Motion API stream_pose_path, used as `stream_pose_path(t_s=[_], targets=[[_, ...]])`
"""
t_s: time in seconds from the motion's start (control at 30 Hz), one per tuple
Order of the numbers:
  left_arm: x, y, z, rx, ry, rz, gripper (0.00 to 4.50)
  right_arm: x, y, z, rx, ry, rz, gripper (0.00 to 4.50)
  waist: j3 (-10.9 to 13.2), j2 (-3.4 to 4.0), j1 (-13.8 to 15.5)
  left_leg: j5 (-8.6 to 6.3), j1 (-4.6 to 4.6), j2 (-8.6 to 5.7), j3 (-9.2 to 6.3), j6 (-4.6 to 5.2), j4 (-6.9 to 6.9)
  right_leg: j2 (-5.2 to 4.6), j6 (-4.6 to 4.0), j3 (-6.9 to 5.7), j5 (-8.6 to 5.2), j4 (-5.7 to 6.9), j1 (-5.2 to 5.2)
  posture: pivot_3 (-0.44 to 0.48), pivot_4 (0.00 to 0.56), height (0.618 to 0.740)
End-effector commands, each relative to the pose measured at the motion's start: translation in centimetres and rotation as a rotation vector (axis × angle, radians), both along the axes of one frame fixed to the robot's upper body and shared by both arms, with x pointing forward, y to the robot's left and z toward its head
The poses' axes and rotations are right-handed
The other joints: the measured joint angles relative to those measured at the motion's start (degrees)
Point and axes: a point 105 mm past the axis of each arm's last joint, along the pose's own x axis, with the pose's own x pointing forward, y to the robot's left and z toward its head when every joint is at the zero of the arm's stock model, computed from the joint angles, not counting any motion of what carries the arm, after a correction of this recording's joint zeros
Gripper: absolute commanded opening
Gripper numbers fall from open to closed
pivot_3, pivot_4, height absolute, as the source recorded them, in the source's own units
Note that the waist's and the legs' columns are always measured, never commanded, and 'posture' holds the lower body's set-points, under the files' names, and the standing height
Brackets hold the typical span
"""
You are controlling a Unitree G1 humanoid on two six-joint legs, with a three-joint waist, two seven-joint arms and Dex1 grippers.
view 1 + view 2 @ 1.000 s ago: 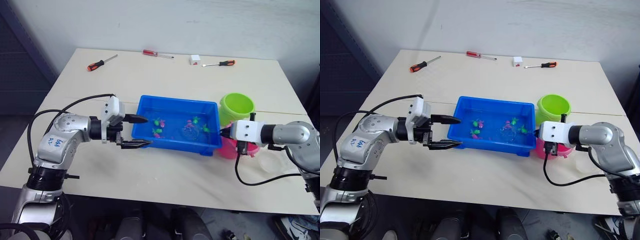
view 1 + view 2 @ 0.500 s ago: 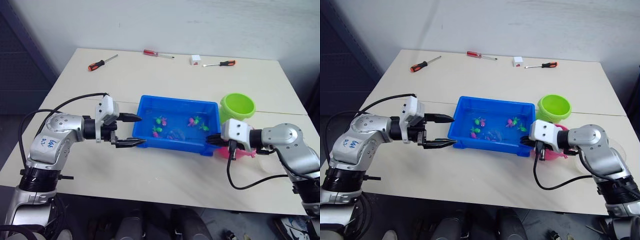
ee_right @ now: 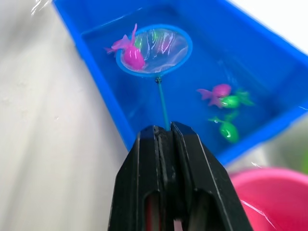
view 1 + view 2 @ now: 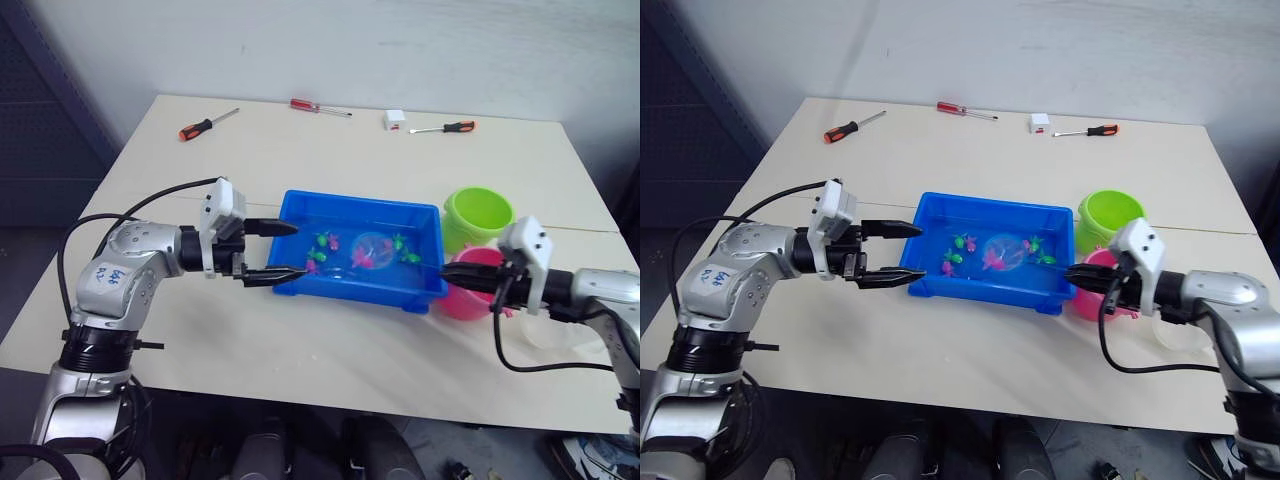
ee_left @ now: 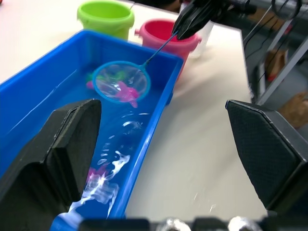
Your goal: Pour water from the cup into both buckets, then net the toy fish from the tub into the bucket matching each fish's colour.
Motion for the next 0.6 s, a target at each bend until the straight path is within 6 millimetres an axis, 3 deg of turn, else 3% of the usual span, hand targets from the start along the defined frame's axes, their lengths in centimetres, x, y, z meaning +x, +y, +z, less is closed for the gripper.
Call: stream_pose_path(t_s=[0.03,0.37,0.5,0.6], targets=[[-0.2,-1.5,0.6,-0.028,-0.003,-0.083,4.45,-2.1,-1.5,2.7,0.016,-0.089,-0.098,0.0,0.0,0.0,0.2,0.0,0.01,0.0,0.0,0.0,0.0,0.0,0.0,0.0,0.0,-0.02,0.02,0.0,0.15,0.74],[0.2,-5.5,0.2,-0.063,0.005,-0.247,4.45,-8.5,-6.3,3.5,-0.063,-0.139,-0.431,0.0,-0.1,0.07,0.9,0.0,0.08,-0.01,0.06,0.0,-0.08,0.1,0.01,0.11,0.01,-0.08,0.05,0.0,0.15,0.74],[0.6,-6.2,0.2,-0.063,-0.006,-0.276,4.45,-9.4,-6.8,3.4,-0.225,-0.177,-0.481,0.0,-0.1,0.07,0.5,0.03,0.46,-0.01,0.14,-0.04,-0.34,0.12,0.01,0.2,0.01,-0.41,0.32,0.0,0.15,0.74],[1.0,-6.4,0.3,-0.065,-0.013,-0.285,4.45,-9.5,-6.7,3.1,-0.454,-0.248,-0.432,0.0,-0.1,0.07,0.2,0.03,0.76,-0.01,0.13,-0.04,-0.48,0.17,0.02,0.2,0.0,-0.59,0.62,0.0,0.15,0.74]])
